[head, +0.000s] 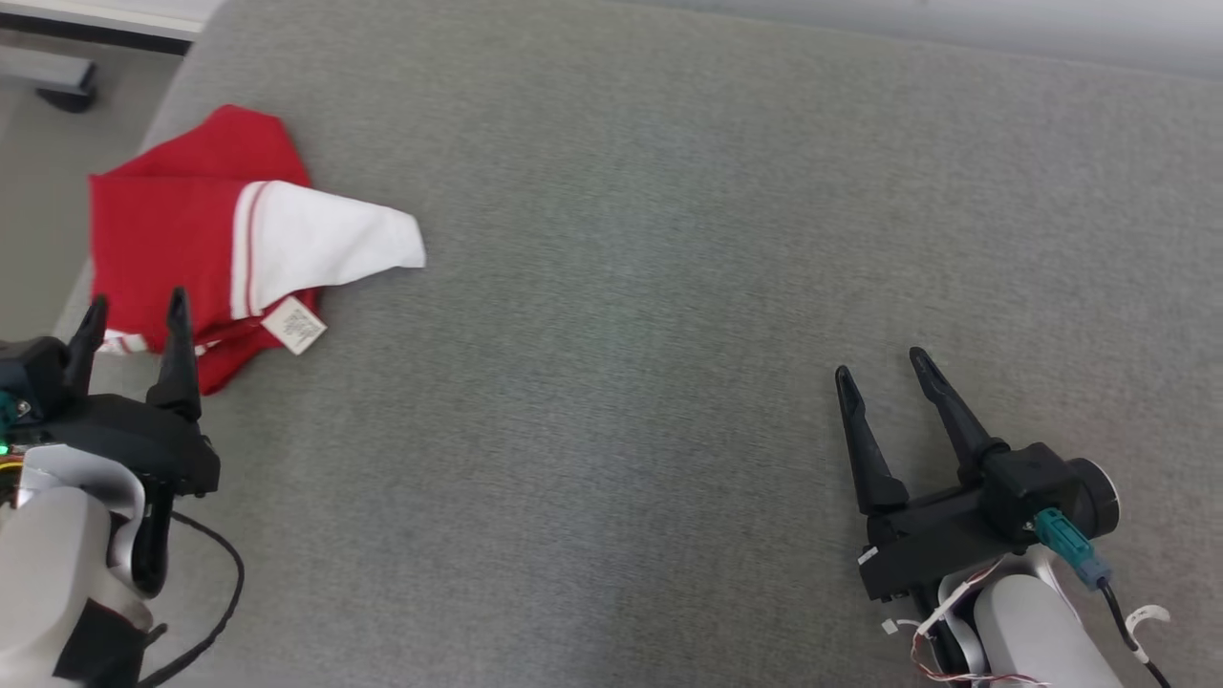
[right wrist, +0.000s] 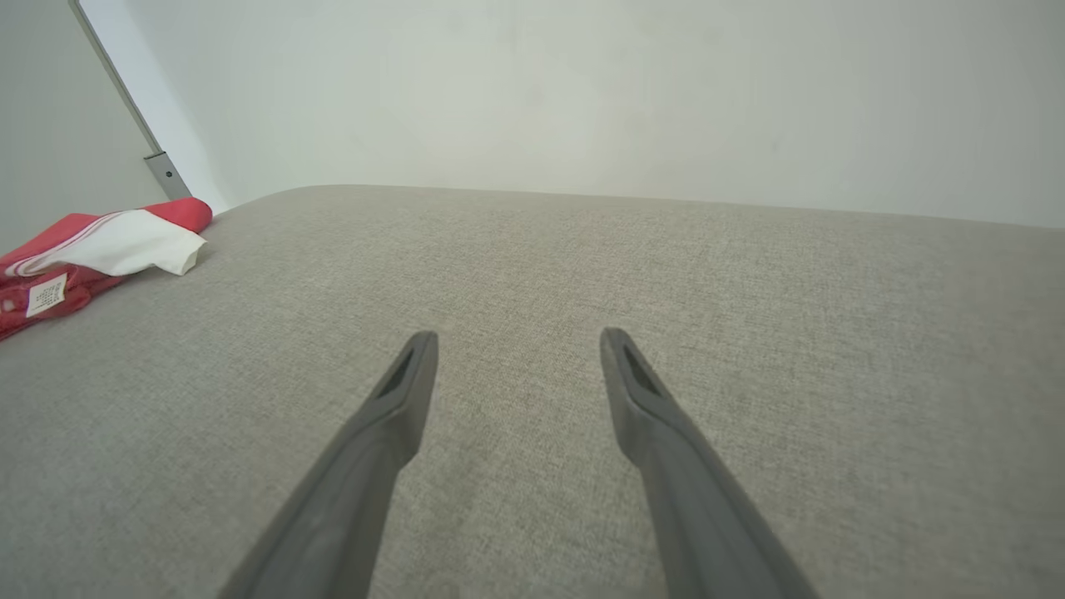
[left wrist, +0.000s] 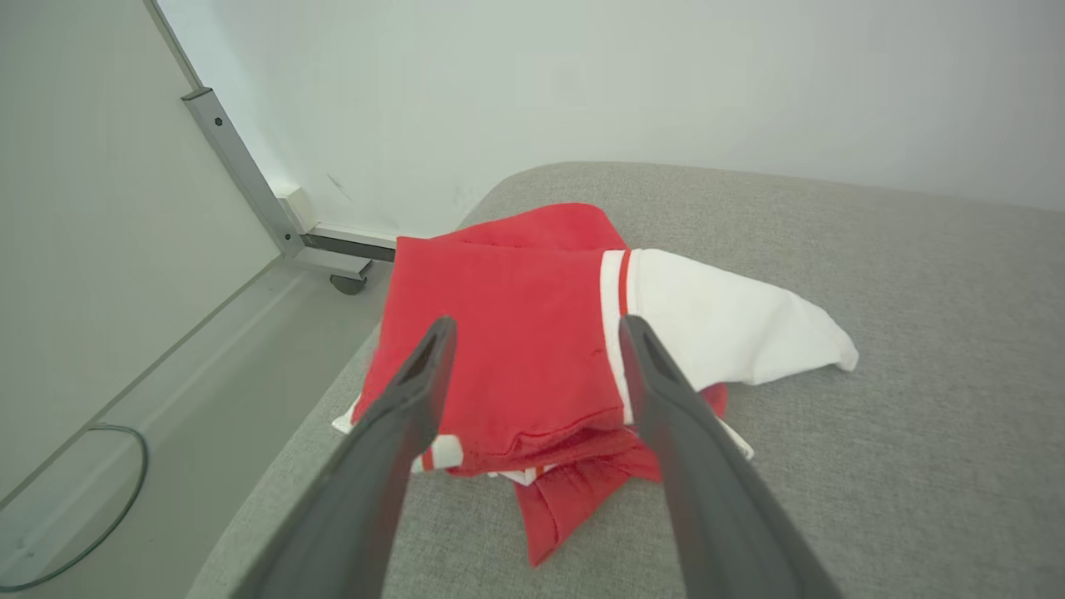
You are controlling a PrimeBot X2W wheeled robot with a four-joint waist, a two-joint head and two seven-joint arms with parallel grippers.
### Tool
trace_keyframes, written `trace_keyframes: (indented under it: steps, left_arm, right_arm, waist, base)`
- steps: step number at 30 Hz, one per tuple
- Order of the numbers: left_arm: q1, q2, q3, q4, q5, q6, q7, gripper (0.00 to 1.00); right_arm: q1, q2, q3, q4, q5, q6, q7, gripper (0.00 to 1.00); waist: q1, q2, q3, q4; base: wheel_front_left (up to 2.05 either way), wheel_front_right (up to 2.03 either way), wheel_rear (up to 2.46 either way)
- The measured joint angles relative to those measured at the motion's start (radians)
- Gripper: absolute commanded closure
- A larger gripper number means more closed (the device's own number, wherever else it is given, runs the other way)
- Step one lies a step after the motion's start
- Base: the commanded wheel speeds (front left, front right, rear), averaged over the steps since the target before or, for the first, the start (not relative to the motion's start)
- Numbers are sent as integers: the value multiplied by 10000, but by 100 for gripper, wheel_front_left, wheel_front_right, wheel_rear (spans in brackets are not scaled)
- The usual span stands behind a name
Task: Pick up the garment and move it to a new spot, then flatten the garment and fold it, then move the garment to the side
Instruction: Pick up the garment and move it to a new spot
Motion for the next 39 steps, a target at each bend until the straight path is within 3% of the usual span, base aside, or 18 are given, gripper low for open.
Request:
trace_keyframes:
  steps: [8, 15, 30, 31, 35, 39]
  left_arm:
    - [-362, 194, -777, 859, -840, 0, 0, 0]
    - [-453, 265, -1108, 1139, -880, 0, 0, 0]
    - [-775, 50, -397, 1536, 58, 382, 0, 2]
    - [-815, 25, -357, 1542, 115, 414, 0, 43]
    - [-893, -113, -142, 1622, 242, 495, 0, 100]
    - [-888, -167, 2, 1820, 408, 625, 0, 100]
  right_arm:
    - [-4, -171, -144, -98, 4, 2, 0, 0]
    - [42, -301, -230, -161, 4, 2, -4, 0]
    - [72, -347, -372, -226, -75, 2, -10, 0]
    - [72, -345, -397, -228, -75, 2, -13, 0]
    - [68, -343, -453, -196, -77, 2, -15, 0]
    - [35, -332, -435, -115, -79, 2, -15, 0]
  waist:
    - [-2, 0, 373, -657]
    - [-1, 0, 543, -931]
    - [-3, -1, 781, -1155]
    - [-3, -1, 799, -1159]
    - [-3, -1, 810, -1153]
    - [-3, -1, 754, -1146]
  base:
    - [0, 0, 0]
    - [0, 0, 0]
    - [0, 0, 0]
    - [0, 0, 0]
    - [0, 0, 0]
    - [0, 0, 0]
